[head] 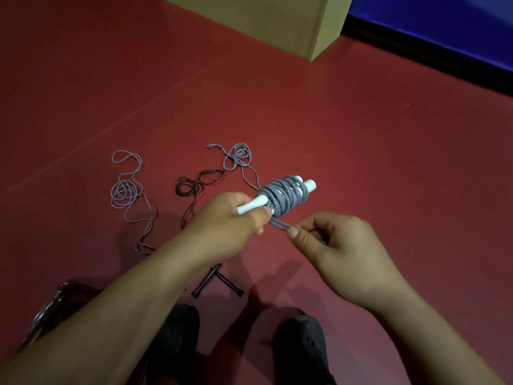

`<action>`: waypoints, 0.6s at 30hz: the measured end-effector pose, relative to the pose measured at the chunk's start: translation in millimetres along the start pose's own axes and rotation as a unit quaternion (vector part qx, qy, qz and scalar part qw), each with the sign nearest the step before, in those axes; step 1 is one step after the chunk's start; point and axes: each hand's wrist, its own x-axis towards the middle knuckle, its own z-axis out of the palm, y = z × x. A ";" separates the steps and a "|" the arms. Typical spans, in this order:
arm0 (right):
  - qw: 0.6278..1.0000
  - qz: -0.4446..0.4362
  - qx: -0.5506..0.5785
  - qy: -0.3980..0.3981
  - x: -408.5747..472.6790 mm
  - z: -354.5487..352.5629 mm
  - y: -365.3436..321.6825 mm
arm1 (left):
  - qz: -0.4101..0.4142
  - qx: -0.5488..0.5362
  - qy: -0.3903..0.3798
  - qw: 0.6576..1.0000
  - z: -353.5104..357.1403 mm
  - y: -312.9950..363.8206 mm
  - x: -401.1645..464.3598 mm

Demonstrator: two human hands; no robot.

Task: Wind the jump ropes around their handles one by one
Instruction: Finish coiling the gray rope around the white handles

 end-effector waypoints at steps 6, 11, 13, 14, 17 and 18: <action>0.998 0.058 -0.012 0.033 -2.4 -2.6 -4.7 | 0.032 0.104 0.028 0.994 -3.3 -3.7 -1.7; 0.997 0.062 -0.038 0.014 -3.6 -2.1 -7.8 | 0.050 0.157 0.090 0.982 -1.1 -2.1 -0.5; 0.998 0.065 -0.022 -0.008 -2.3 -3.8 -6.8 | 0.052 0.174 0.119 0.976 -1.3 -3.8 1.1; 0.997 0.068 -0.011 -0.022 -1.5 -4.4 -6.0 | 0.053 0.182 0.128 0.974 -1.5 -4.5 1.5; 0.995 0.082 0.017 -0.061 -0.4 -7.0 -2.2 | 0.051 0.199 0.141 0.968 -3.2 -7.3 1.8; 0.993 0.092 0.027 -0.069 -0.1 -7.3 -0.4 | 0.052 0.206 0.144 0.967 -4.3 -8.8 1.8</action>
